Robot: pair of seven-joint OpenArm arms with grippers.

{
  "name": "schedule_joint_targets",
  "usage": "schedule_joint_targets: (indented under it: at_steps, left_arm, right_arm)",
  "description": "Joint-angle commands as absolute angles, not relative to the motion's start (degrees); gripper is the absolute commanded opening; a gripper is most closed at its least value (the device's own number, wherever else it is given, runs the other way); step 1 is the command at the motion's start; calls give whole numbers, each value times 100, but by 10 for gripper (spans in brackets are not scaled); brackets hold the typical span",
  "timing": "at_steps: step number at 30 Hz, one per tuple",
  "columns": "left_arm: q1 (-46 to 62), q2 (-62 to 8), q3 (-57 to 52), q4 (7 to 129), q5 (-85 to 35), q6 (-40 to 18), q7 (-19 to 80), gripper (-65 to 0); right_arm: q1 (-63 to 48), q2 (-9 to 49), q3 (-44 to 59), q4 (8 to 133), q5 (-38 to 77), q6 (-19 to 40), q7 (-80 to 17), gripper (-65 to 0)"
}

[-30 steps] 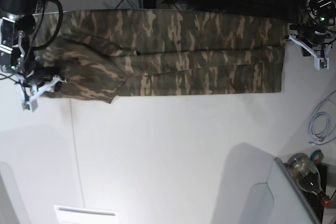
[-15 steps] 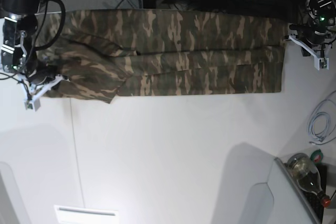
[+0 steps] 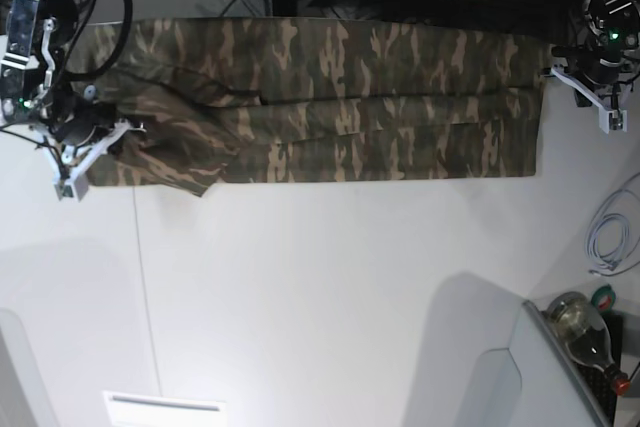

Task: Layout the t-shirt on the table in an organized manner, then fold the t-shirt properly
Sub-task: 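Grasp the strip's opposite end with the left gripper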

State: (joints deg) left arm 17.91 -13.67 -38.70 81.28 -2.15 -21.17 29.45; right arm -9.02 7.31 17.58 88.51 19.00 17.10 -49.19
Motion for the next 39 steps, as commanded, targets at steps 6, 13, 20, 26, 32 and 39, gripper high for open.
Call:
schedule_joint_targets:
  at_steps: [6,13,20,26,32,39]
  left_arm:
    - [1763,-1481,-3908,8207,-251,-2088,2862,-650]
    - [1763,-1481,-3908,8207,-242,-2088,2862,-650]
    - [1763,-1481,-3908,8207,-242,-2088,2862,-650]
    - [1763,-1473,-3899,8207,-242,-2088,2862,-650]
    - [1824,-1455,-3934,8268,-251,-2132,2862,-650]
    - [1956,-1446,-4330,8251,-251,-3486,2870,-650]
  right_arm:
    - [-1270,690,1798,9235,1956,1736,-4936,-638]
    - [-1771,664,1798,9798,1956,1736,-4945,-638]
    - [-2396,655,1780,10448,1956,1719,-4945,-638]
    - [-2545,479,1807,10167,1930,1719,-4901,-629]
    - [-2501,462,1807,10070,1930,1701,-4901,-497]
    - [-2712,338,1877,10818,1930,1745,-4295,-291]
